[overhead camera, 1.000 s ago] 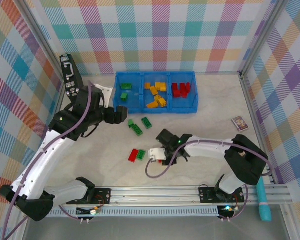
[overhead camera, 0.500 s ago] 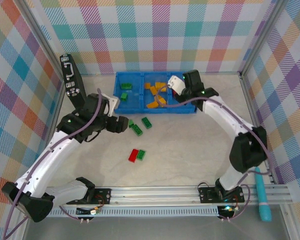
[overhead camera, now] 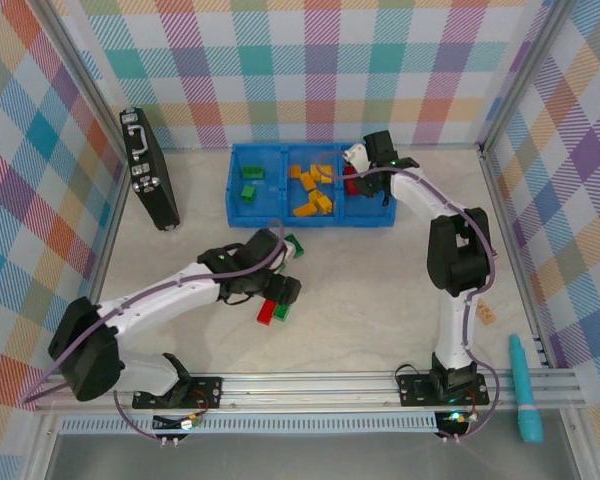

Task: Sort the legos into containers by color
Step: Place the lego in the container, then pick up the lego from the center of the table.

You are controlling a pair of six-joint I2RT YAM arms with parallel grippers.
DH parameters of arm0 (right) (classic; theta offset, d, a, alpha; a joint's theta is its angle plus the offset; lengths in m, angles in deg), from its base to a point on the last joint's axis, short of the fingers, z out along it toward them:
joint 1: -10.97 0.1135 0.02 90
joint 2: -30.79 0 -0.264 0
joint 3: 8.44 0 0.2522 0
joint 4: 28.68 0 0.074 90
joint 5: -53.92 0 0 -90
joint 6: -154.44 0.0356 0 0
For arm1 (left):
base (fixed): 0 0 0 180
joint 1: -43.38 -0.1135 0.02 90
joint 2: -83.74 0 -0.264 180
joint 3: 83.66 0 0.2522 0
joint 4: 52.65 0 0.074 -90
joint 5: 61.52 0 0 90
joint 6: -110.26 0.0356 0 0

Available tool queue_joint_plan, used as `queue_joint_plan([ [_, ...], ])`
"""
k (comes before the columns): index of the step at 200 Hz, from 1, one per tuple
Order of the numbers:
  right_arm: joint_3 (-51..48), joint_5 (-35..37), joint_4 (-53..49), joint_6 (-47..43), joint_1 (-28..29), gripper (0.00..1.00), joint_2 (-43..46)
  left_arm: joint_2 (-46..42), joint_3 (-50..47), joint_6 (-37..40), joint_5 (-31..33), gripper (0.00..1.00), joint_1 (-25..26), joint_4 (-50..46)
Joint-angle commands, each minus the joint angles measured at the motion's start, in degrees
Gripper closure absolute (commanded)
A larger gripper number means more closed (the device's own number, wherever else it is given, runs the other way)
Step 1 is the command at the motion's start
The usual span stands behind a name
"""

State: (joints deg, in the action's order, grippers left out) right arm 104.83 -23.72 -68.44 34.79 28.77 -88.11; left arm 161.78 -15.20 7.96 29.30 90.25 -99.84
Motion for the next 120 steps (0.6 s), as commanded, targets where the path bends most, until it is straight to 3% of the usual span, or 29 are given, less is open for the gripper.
queue_joint_plan([
  [1,3.4,-1.8,-0.8,1.6,-0.2,0.62,-1.2,2.2,-1.2,-5.1,3.7,0.24,2.1,3.3],
  [55,6.0,-2.8,-0.8,1.5,-0.8,0.41,-2.7,9.5,2.5,-12.9,14.9,0.23,4.0,6.5],
  [79,6.7,-3.1,-0.4,1.3,-0.9,0.4,-2.0,14.1,7.4,-20.2,17.3,0.22,3.9,8.4],
  [120,5.6,-3.4,0.5,1.7,-0.9,0.39,0.2,24.3,18.0,-26.0,24.1,0.22,2.9,7.2],
])
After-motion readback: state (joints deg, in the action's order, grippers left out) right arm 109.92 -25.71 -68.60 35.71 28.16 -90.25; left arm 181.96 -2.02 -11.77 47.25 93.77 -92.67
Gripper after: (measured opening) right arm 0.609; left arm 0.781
